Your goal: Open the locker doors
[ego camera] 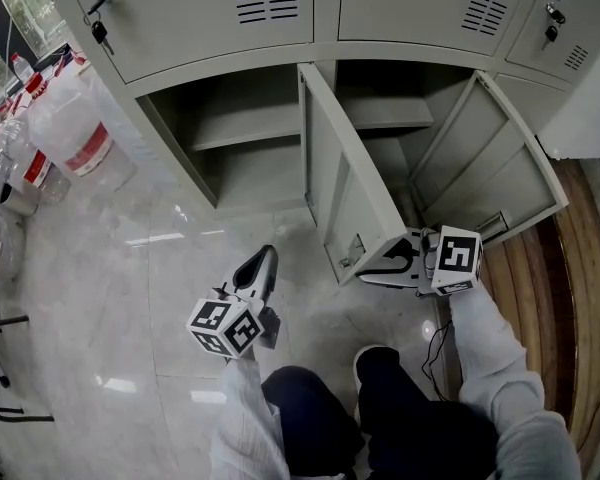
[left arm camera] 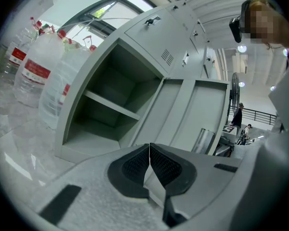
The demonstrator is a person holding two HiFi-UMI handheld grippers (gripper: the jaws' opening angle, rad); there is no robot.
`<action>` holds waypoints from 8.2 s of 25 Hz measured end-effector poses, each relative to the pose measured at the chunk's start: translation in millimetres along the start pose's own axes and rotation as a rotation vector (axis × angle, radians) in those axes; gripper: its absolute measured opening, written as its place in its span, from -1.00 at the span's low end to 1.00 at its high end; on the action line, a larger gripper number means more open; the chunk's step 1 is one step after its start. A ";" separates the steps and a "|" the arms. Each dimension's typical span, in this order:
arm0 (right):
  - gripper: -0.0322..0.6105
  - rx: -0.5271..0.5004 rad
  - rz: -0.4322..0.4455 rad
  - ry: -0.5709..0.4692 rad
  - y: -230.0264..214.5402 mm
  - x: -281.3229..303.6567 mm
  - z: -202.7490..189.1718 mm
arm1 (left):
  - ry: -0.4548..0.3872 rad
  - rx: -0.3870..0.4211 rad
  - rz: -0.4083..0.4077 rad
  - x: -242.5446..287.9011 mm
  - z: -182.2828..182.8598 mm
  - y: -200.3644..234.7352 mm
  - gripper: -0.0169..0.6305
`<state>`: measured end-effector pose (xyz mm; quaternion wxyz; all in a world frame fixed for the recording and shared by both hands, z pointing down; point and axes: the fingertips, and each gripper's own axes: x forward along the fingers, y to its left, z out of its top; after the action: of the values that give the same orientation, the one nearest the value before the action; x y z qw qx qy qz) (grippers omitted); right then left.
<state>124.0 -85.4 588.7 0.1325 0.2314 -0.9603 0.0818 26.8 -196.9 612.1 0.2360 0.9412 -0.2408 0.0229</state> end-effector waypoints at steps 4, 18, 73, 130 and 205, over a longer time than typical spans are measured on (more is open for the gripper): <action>-0.53 0.010 0.001 -0.007 0.9 2.5 0.8 | -0.005 0.000 0.007 -2.6 2.1 2.4 -0.91; -0.33 0.066 -0.089 -0.045 1.9 -2.4 1.4 | -0.032 0.026 -0.023 -4.4 17.5 -6.6 -0.91; -0.24 0.112 -0.530 -0.377 -52.0 -38.8 433.8 | -0.114 0.331 0.088 -118.3 331.1 -120.2 -0.91; -0.24 0.189 -0.813 -0.198 -169.1 140.8 532.7 | -0.188 0.065 0.544 -192.1 450.2 -34.3 -0.91; -0.55 -0.031 -0.303 -0.009 46.7 -68.6 436.3 | 0.060 0.081 0.114 -152.3 370.1 -201.1 -0.91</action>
<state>66.6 -110.6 149.1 0.1425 0.3721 -0.9161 0.0451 -40.4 -142.7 172.7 0.2033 0.9336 -0.2857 0.0744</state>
